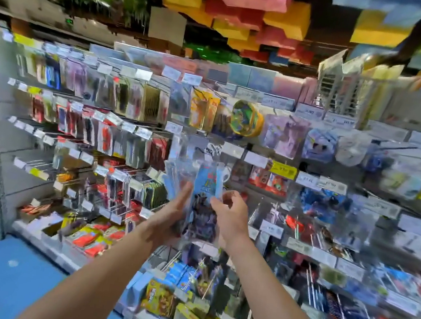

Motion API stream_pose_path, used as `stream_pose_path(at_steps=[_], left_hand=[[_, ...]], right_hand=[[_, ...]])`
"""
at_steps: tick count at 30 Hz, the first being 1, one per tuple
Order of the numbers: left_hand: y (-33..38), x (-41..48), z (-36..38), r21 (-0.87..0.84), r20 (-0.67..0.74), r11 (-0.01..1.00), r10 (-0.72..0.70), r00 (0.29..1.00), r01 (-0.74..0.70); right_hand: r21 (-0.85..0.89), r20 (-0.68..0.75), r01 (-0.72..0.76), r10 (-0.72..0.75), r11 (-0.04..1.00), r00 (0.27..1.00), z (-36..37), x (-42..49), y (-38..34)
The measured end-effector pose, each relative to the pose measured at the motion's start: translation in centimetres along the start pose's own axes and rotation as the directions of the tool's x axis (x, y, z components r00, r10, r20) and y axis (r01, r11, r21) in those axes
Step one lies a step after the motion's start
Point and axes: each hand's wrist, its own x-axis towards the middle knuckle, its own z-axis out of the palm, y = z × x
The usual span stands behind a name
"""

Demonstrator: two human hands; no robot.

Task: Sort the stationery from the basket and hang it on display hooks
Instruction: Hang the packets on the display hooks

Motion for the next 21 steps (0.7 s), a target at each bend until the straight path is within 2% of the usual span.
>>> stream_pose_path(at_steps=[4, 5, 7, 10, 13, 16, 19, 21], left_hand=[[0.9, 5.4, -1.8, 0.01, -0.053, 1.0, -0.025, 0.998, 0.025], [1.1, 6.9, -2.4, 0.002, -0.079, 1.0, -0.028, 0.996, 0.028], [2.3, 9.5, -3.1, -0.008, -0.104, 0.999, -0.043, 0.994, 0.043], [4.2, 12.9, -4.6, -0.054, -0.126, 0.998, -0.028, 0.992, 0.021], [6.0, 16.2, -6.2, -0.024, -0.195, 1.0, -0.01, 0.981, 0.005], [7.5, 19.6, -7.3, 0.073, -0.227, 0.997, 0.033, 0.973, -0.017], [8.6, 22.6, -7.3, 0.166, -0.204, 0.985, 0.078, 0.976, -0.044], [9.2, 24.4, -7.2, 0.199, -0.192, 0.979, 0.075, 0.979, -0.036]], right_hand=[[0.293, -0.052, -0.152, 0.174, 0.944, 0.983, -0.2, 5.6, 2.2], [0.322, -0.098, -0.167, 0.208, 0.932, 0.973, -0.5, 6.7, 2.6], [0.284, -0.202, -0.165, 0.228, 0.944, 0.953, -1.5, 9.5, 4.4], [0.243, -0.249, -0.28, 0.339, 0.929, 0.907, -2.5, 13.5, 7.4], [0.195, -0.224, -0.353, 0.392, 0.915, 0.892, -2.5, 17.4, 9.6], [0.117, -0.241, -0.343, 0.362, 0.932, 0.901, -1.9, 20.1, 10.4], [0.031, -0.225, -0.349, 0.347, 0.937, 0.911, -1.2, 22.7, 11.0], [0.036, -0.212, -0.364, 0.363, 0.931, 0.907, -0.9, 23.8, 11.2]])
